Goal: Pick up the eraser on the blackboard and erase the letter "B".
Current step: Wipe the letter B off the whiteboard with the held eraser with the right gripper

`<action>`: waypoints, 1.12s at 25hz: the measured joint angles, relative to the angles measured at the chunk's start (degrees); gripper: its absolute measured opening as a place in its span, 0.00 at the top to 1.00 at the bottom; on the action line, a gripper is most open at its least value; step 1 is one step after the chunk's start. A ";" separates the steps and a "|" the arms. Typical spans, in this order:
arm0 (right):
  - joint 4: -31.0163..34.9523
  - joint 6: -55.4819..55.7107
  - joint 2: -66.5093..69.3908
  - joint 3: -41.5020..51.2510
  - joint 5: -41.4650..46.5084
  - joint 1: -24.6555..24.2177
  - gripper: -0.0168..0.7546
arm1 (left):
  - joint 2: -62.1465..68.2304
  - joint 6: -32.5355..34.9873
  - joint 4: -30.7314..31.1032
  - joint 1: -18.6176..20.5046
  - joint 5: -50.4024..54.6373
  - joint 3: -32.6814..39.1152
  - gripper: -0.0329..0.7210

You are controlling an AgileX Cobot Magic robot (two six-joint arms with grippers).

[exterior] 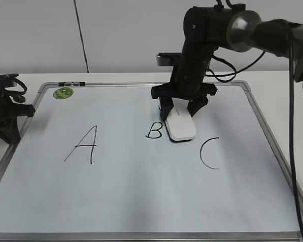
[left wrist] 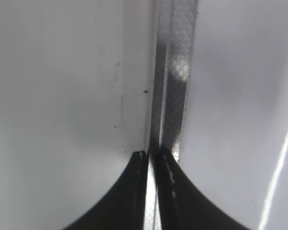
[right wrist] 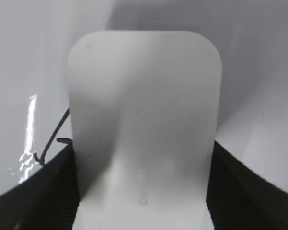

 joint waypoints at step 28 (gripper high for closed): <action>9.32 -1.76 3.62 -2.02 -0.22 2.00 0.30 | 0.00 0.00 -0.10 0.00 0.00 0.00 0.92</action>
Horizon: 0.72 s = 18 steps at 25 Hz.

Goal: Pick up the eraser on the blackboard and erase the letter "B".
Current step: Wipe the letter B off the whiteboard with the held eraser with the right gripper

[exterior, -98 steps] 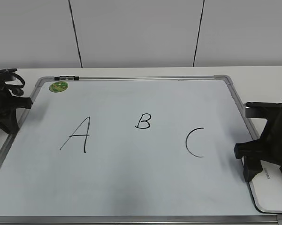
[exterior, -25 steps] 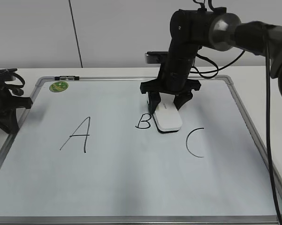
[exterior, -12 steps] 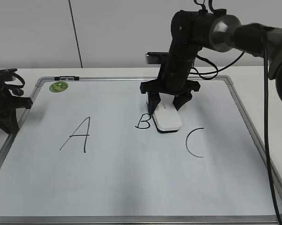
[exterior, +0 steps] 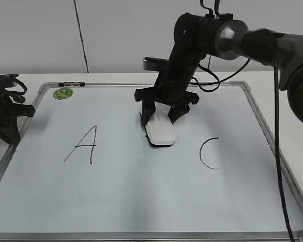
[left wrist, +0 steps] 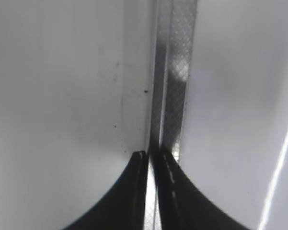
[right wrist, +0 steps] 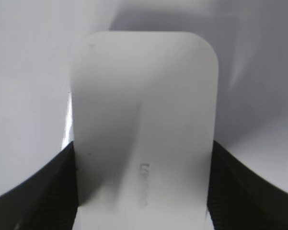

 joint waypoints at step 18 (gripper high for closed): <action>7.87 -0.97 1.39 -0.22 -0.78 4.82 0.30 | 0.00 0.00 0.00 0.00 0.00 0.00 0.92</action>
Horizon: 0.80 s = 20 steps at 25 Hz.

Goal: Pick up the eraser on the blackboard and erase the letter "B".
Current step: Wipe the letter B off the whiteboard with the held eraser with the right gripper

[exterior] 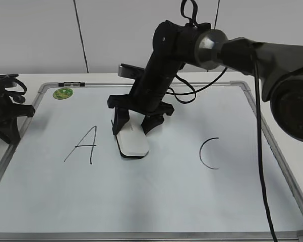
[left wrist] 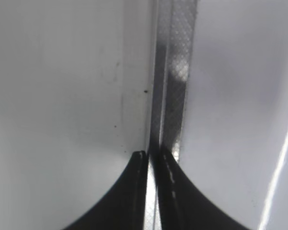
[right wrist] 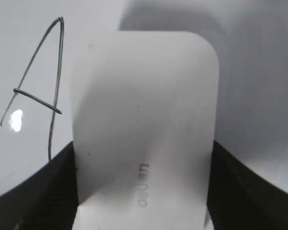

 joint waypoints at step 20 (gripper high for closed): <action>-4.49 0.26 -3.12 1.59 0.68 -9.44 0.31 | 0.00 0.20 -0.10 0.00 0.01 0.00 0.92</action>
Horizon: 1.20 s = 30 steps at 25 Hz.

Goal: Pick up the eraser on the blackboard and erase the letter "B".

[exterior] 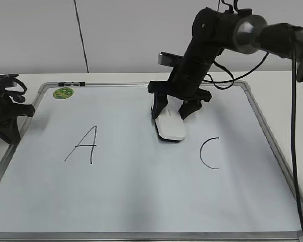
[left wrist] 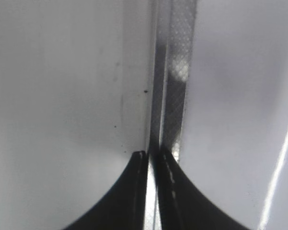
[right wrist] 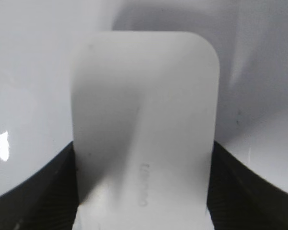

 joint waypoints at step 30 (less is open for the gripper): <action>-14.21 -3.64 -15.22 20.99 0.62 -15.91 0.31 | 0.00 0.10 -0.09 0.00 0.00 0.00 0.92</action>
